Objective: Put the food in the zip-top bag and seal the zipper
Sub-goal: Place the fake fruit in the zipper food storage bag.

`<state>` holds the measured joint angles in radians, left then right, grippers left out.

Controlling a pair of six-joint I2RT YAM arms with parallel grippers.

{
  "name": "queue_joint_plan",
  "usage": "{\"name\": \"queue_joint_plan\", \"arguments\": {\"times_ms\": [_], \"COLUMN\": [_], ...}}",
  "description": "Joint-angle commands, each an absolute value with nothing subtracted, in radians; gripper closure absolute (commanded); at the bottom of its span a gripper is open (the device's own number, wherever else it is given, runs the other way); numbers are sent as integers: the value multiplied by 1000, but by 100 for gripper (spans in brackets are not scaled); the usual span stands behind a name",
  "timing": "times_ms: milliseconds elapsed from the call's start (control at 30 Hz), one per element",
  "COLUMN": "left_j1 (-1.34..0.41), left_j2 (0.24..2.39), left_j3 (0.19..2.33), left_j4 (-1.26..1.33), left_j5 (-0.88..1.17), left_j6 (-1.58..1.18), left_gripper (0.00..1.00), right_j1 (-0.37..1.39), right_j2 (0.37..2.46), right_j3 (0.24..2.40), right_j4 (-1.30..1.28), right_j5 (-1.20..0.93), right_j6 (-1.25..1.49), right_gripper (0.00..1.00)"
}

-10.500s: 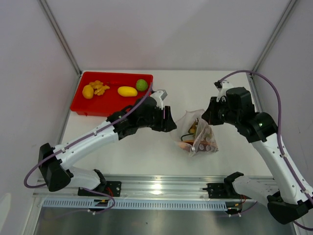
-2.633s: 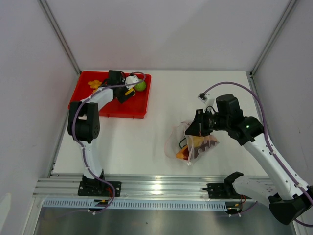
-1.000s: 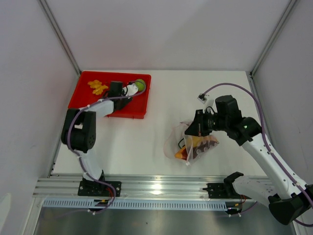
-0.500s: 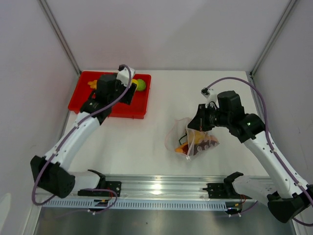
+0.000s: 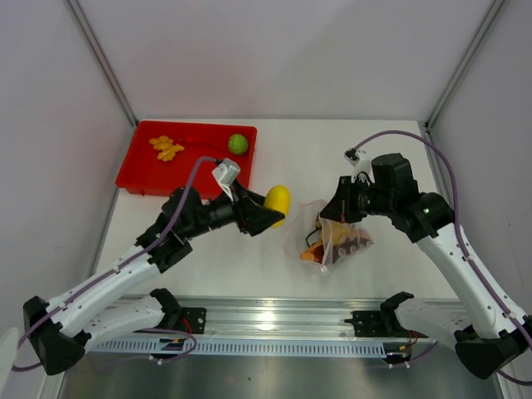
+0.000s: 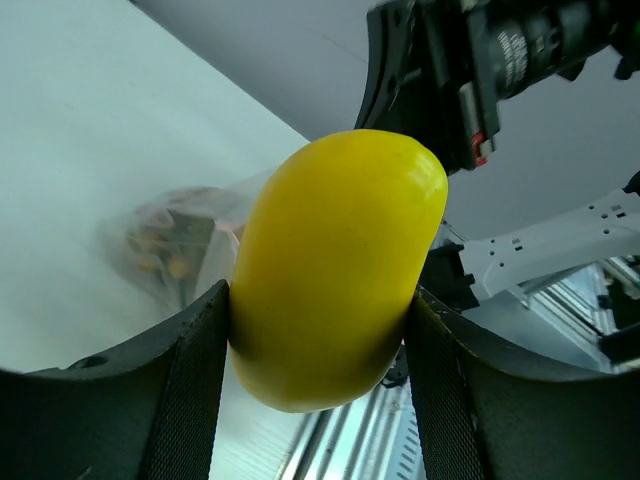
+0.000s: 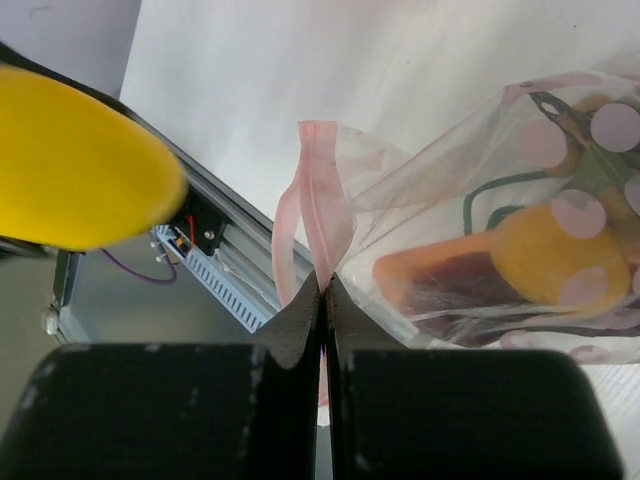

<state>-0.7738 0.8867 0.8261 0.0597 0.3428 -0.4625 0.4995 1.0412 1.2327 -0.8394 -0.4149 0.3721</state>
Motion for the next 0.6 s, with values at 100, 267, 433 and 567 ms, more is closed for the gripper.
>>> {"name": "queue_joint_plan", "arguments": {"times_ms": [100,267,433,567], "left_j1": [-889,-929,-969,-979], "left_j2": [977,1046,1111,1135], "left_j3": [716,650,669,620], "left_j4": [405,586,580,676], "left_j5": [313,206,128,77], "left_j6": [-705,-846,-903,-962], "left_gripper": [99,99,99,99], "right_j1": [497,495,494,494], "right_j2": [1012,1006,1006,996], "right_j3": [1299,1304,1301,1296], "right_j4": [-766,-718,-681,-641], "right_j5": [-491,-492,-511,-508], "right_j6": [465,514,566,610], "right_gripper": [100,100,100,100]}}
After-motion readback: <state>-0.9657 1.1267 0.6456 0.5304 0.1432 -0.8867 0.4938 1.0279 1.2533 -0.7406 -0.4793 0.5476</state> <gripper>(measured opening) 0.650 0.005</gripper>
